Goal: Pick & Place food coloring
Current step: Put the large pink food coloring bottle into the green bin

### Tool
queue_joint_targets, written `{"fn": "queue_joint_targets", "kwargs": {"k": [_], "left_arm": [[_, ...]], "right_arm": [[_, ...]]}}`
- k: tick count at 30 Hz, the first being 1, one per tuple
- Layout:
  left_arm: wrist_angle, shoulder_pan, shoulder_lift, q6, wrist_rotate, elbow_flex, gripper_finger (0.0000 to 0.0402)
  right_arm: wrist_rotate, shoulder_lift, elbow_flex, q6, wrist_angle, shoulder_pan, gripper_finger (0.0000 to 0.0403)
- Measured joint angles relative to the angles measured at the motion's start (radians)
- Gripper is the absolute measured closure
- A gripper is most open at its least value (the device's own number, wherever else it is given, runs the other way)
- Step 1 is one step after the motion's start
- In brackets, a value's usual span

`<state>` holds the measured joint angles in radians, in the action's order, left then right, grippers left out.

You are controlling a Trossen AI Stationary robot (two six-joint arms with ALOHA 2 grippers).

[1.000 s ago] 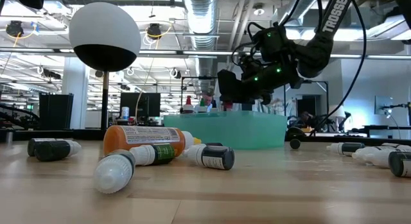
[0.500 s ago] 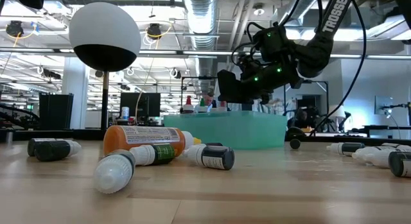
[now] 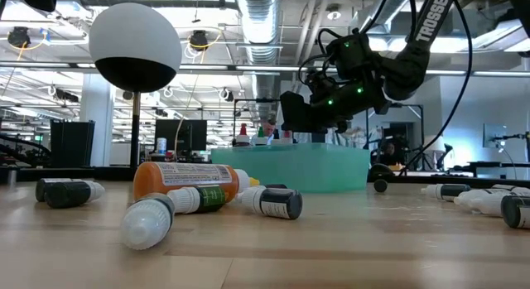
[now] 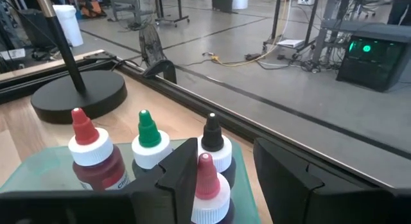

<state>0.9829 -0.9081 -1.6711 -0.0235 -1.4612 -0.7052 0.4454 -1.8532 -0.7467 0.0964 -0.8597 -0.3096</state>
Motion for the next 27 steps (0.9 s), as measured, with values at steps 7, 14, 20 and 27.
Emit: {"fn": "queue_joint_targets", "kwargs": {"k": [7, 14, 20, 27], "left_arm": [[-0.002, 0.000, 0.000, 0.000, 0.000, 0.000, 0.0185], [-0.002, 0.000, 0.000, 0.000, 0.000, 0.000, 0.0185], [-0.002, 0.000, 0.000, 0.000, 0.000, 0.000, 0.0185], [-0.002, 0.000, 0.000, 0.000, 0.000, 0.000, 0.0185]], "right_arm": [[0.013, 0.000, 0.000, 0.023, 0.001, 0.000, 0.0266], [0.029, 0.000, 0.000, 0.027, 0.007, 0.009, 0.0270], [0.027, 0.000, 0.000, 0.025, 0.007, 0.016, 0.0269], [0.027, 0.004, 0.000, -0.026, -0.007, 0.036, 0.0268]]}}
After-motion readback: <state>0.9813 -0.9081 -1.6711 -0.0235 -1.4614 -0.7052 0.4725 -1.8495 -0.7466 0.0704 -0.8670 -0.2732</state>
